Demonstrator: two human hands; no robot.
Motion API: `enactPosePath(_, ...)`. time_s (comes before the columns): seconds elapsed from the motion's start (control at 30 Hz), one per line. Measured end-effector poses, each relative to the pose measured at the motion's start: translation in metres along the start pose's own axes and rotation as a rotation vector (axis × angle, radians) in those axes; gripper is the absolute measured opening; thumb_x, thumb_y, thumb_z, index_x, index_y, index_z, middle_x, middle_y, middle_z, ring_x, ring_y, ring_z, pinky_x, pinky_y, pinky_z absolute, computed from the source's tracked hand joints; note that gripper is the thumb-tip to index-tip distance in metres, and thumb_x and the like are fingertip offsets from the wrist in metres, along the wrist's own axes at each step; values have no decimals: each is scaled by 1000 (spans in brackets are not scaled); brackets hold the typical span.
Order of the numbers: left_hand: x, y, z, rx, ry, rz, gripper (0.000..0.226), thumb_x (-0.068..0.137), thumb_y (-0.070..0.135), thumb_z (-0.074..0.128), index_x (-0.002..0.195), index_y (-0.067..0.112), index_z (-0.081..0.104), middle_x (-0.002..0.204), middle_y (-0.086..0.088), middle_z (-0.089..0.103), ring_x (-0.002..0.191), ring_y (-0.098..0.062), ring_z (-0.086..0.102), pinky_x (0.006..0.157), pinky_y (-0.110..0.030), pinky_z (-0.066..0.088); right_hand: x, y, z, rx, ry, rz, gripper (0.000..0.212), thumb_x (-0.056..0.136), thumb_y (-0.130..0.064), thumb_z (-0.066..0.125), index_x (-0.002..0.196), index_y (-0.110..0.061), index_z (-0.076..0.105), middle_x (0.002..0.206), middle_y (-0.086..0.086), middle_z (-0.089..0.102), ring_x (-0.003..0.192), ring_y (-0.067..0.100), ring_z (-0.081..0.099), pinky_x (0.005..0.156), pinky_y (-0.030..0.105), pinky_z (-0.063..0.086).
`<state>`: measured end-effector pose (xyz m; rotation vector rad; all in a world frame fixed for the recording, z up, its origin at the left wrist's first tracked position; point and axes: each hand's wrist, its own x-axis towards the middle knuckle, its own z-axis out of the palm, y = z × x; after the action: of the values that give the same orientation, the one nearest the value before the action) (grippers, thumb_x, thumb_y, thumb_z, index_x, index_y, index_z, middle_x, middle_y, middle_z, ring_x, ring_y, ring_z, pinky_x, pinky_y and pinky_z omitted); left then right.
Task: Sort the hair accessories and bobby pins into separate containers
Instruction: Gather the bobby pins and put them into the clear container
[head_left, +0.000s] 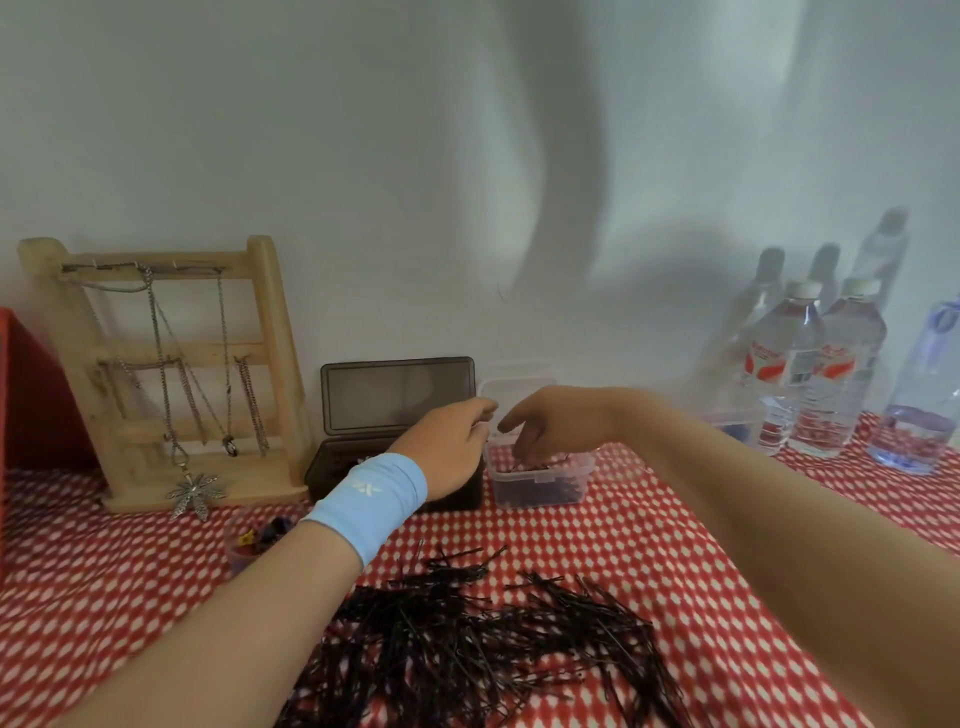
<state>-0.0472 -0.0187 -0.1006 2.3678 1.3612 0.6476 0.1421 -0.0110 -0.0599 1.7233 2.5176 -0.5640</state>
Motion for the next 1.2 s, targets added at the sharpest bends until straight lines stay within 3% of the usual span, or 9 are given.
enactPosePath(0.2,5,9,13,70,11,90,39,104,24,39,141,20,49,142,2,53,128,-15,50,108,-29,38,-12,24,-2,181,243,19,31,99,-10,59,127,-17,69,112,-6,75,96,5,71,98,32,54)
enactPosePath(0.33,7,21,19,184,-183,129,40,100,40,43,135,25,56,131,3,59,123,-20,53,106,-36,39,-25,29,8,-17,272,86,27,98,-9,60,118,-20,74,117,-4,73,97,9,65,99,27,50)
enactPosePath(0.53,8,28,20,565,-308,129,39,98,50,38,85,22,61,90,-2,63,93,-23,55,95,-34,34,-25,18,17,-229,267,96,32,97,-13,59,125,-23,71,128,-3,69,114,17,63,101,32,48)
enactPosePath(0.63,11,29,20,514,-322,118,43,98,50,39,100,19,69,97,-3,66,96,-24,58,93,-33,37,-17,14,16,-357,234,130,29,94,-16,62,118,-27,74,119,-4,71,105,18,64,90,32,52)
enactPosePath(0.77,12,20,23,515,-346,133,42,96,52,38,102,24,70,99,0,68,101,-24,57,99,-38,41,-11,4,17,-565,178,236,15,95,-19,61,82,-13,63,72,-2,56,61,13,52,55,26,42)
enactPosePath(0.83,12,16,23,511,-346,126,41,95,53,39,98,25,70,97,1,68,102,-25,56,99,-40,43,-11,2,14,-555,167,249,24,93,-20,65,71,-16,56,69,-2,54,58,12,49,59,28,43)
enactPosePath(0.93,13,10,24,457,-330,93,41,91,56,41,103,29,69,102,1,68,108,-26,55,98,-41,45,-18,3,4,-506,217,247,7,90,-24,70,90,-19,75,82,-4,65,66,13,56,67,28,49)
enactPosePath(1.03,12,13,25,174,-262,15,44,93,54,48,131,32,54,127,4,63,118,-20,55,104,-38,45,-34,8,-11,-387,294,211,12,90,-24,68,93,-28,79,83,-12,66,69,7,56,69,27,49)
enactPosePath(1.2,11,22,18,-134,-73,20,41,100,30,50,141,26,49,135,9,59,121,-9,55,105,-25,40,-44,15,-17,-102,346,180,16,92,-24,67,98,-29,80,98,-10,75,86,10,66,82,30,55)
